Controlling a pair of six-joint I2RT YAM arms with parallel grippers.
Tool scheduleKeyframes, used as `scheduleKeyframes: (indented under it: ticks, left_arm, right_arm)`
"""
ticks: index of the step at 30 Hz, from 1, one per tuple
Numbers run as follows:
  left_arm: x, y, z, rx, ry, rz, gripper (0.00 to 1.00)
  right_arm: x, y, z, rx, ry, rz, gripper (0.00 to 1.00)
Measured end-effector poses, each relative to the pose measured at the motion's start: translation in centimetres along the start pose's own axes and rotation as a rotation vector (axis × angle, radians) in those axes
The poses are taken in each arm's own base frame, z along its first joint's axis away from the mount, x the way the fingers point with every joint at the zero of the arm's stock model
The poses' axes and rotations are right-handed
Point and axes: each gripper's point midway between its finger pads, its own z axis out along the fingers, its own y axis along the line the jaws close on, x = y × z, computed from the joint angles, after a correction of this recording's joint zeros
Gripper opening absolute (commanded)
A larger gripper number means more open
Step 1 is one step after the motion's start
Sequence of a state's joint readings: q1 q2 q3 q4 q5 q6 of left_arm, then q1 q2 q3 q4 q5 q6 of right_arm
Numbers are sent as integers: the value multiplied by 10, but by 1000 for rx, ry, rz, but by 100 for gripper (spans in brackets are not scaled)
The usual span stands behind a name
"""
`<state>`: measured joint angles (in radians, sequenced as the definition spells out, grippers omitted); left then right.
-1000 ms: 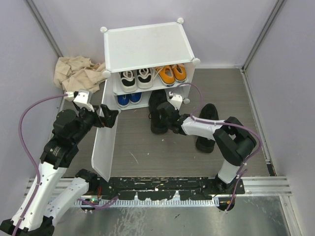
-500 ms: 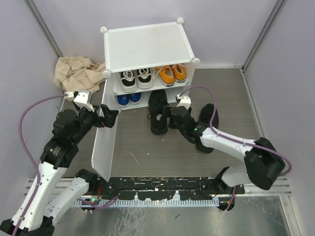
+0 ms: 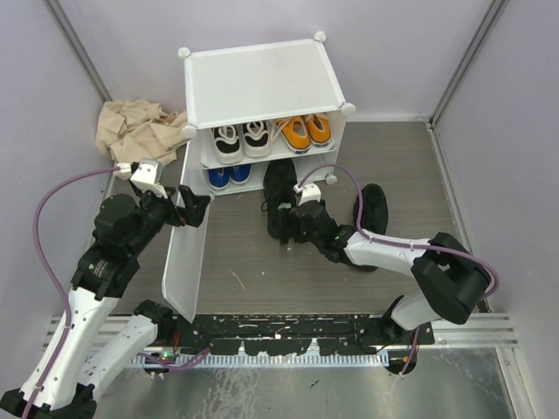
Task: Place and organize the shoes in the shoe cabinet
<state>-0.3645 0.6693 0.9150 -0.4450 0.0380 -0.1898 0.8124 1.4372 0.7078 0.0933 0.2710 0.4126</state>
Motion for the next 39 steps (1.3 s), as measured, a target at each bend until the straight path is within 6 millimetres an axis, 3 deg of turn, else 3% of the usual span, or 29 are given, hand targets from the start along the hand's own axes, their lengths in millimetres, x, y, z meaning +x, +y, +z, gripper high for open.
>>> scheduleKeyframes:
  ticks: [7, 13, 14, 16, 17, 20, 22, 28, 34, 39]
  left_arm:
    - [0, 0, -1, 0, -1, 0, 98]
    - [0, 0, -1, 1, -3, 0, 98]
    - [0, 0, -1, 1, -3, 0, 98]
    - [0, 0, -1, 1, -3, 0, 98]
    - [0, 0, -1, 1, -2, 0, 98]
    - [0, 0, -1, 1, -3, 0, 98]
    - [0, 0, -1, 1, -3, 0, 98]
    - [0, 0, -1, 1, -3, 0, 98]
    - [0, 0, -1, 1, -3, 0, 98]
    - [0, 0, -1, 1, -4, 1, 98]
  right_arm:
    - [-8, 12, 11, -30, -79, -16, 91]
    - [-11, 14, 25, -20, -122, -25, 75]
    - [-8, 12, 28, -11, -118, -27, 66]
    - [-7, 12, 31, -6, -123, -28, 31]
    - [-8, 11, 31, 4, -130, -27, 19]
    - [-16, 7, 30, 32, -166, -20, 6]
    - [-15, 4, 28, 40, -175, -19, 2]
    - [-15, -8, 8, 77, -170, -56, 1]
    - [-51, -4, -5, 92, -257, -37, 1]
    - [-81, 8, 8, 111, -299, -30, 1]
